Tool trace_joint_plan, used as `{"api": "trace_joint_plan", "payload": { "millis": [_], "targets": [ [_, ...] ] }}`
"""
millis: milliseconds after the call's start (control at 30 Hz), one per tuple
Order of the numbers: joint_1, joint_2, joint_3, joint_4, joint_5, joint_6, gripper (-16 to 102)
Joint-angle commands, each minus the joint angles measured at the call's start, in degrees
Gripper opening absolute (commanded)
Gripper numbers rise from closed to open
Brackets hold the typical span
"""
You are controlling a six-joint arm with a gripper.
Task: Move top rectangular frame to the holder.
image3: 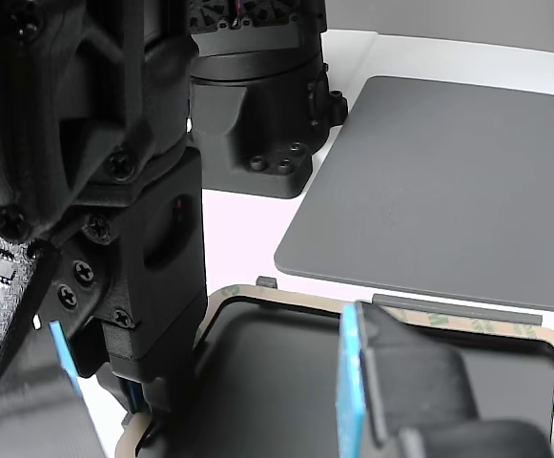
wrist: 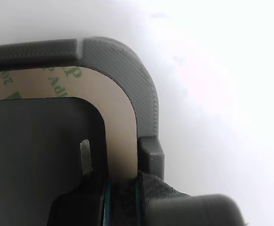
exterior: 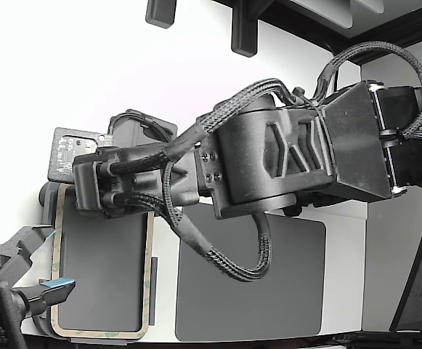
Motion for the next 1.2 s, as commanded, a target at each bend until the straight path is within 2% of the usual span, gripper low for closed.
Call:
{"api": "trace_joint_plan", "payload": {
  "millis": [0, 467, 600, 667, 700, 767, 800, 833, 1067, 1167],
  "targets": [
    [-0.35, 1.32, -0.79, -0.53, 0.0, 0.09, -11],
    [-0.18, 1.58, -0.7, -0.35, 0.09, 0.88, -10],
    [-0.18, 1.58, -0.53, -0.62, -0.18, 0.7, -4],
    [-0.18, 1.58, -0.53, -0.62, -0.26, 0.62, 11],
    [-0.18, 1.58, -0.53, -0.62, -0.35, 0.79, 22],
    [-0.18, 1.58, -0.26, -0.79, -0.7, 1.05, 62],
    [-0.18, 1.58, -0.18, -0.88, -0.79, 1.05, 78],
    [-0.18, 1.58, -0.18, -1.05, -0.97, 1.14, 100],
    [-0.09, 2.11, -2.02, -0.44, -0.7, 3.87, 100],
    [-0.09, 4.75, -2.46, 0.18, 1.23, 6.94, 100]
  ]
}}
